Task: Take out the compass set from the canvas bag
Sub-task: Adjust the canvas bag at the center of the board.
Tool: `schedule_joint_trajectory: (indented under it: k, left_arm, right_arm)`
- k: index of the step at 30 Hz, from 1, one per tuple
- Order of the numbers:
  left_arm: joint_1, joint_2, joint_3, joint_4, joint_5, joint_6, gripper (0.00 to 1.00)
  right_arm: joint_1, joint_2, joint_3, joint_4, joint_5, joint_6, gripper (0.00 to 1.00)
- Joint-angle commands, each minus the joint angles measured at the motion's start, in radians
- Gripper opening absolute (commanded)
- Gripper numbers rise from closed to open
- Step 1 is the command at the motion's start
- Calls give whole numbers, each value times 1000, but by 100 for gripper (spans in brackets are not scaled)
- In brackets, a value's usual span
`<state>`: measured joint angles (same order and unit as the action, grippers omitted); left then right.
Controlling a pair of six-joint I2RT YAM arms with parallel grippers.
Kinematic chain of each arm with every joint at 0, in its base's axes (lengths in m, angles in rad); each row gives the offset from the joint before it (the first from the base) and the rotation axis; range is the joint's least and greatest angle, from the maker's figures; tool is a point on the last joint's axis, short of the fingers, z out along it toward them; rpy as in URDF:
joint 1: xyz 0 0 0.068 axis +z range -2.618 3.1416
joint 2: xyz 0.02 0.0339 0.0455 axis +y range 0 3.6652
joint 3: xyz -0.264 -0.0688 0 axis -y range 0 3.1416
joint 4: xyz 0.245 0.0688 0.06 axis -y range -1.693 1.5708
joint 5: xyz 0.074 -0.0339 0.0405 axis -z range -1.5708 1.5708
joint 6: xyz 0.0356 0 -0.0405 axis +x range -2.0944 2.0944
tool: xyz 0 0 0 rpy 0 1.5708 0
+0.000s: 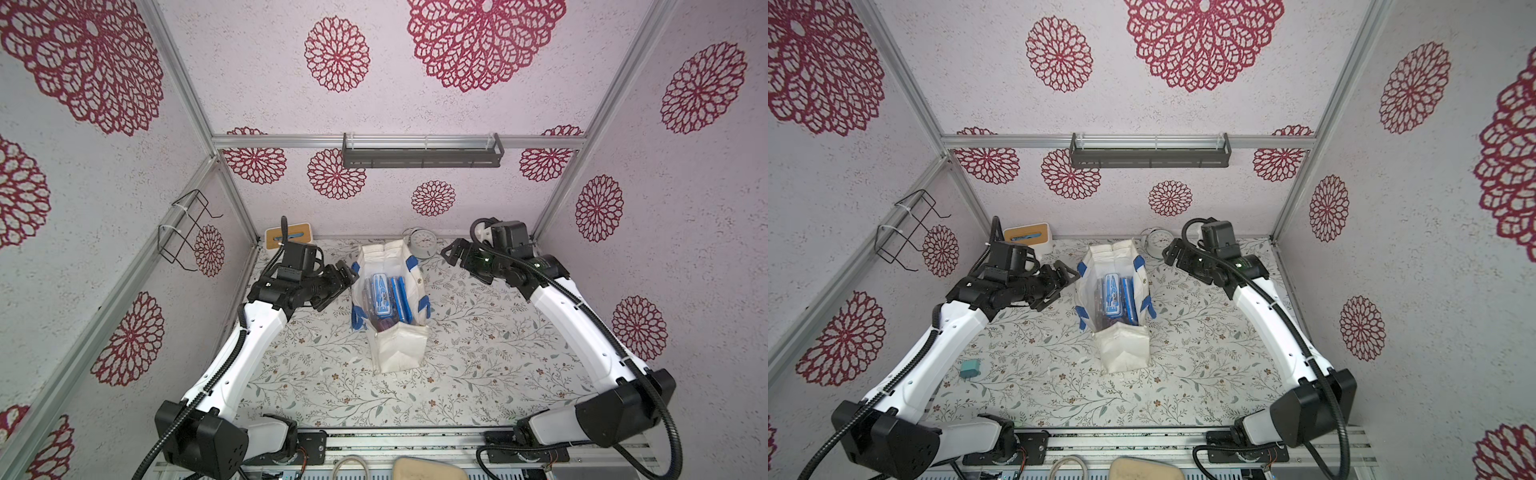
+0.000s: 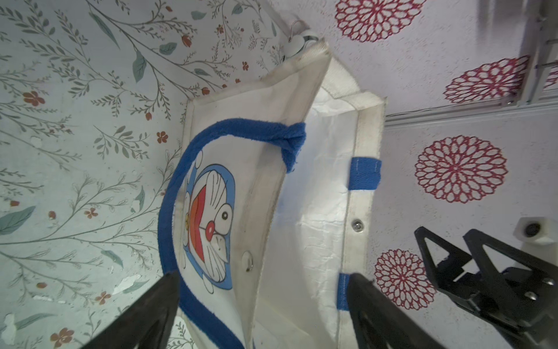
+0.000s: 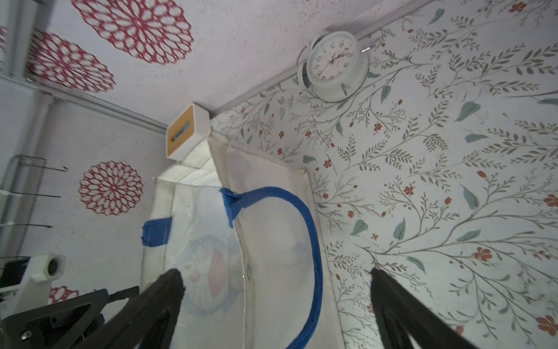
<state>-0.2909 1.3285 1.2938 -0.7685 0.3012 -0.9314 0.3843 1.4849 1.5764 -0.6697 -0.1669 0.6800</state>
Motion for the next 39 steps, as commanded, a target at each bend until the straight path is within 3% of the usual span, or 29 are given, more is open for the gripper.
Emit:
schedule_joint_trajectory:
  k: [1,6,10,13,17,23,26,30,39]
  left_arm:
    - [-26,24,33,-19,-53,5,89]
    - [-36,60,39,-6,-58,0,89]
    - [-46,82,51,-8,-64,0,88]
    - [-55,100,65,-20,-82,3,88]
    - [-67,125,72,-33,-112,0,83]
    - [-75,159,80,31,-124,-18,50]
    - [-79,199,122,32,-111,-3,36]
    - [-81,238,211,1,-112,44,0]
    - [-53,309,481,-144,-152,196,0]
  right_arm:
    - [33,84,182,-268,153,-49,99]
    - [46,120,306,-401,321,-37,99]
    - [44,24,192,-283,278,-68,99]
    - [34,-16,126,-261,294,-5,98]
    - [30,-45,60,-228,268,21,84]
    - [48,-15,7,-99,50,21,69]
    - [81,25,40,-99,42,28,65]
    - [137,85,115,-121,44,22,54]
    - [240,136,148,-1,-17,47,44]
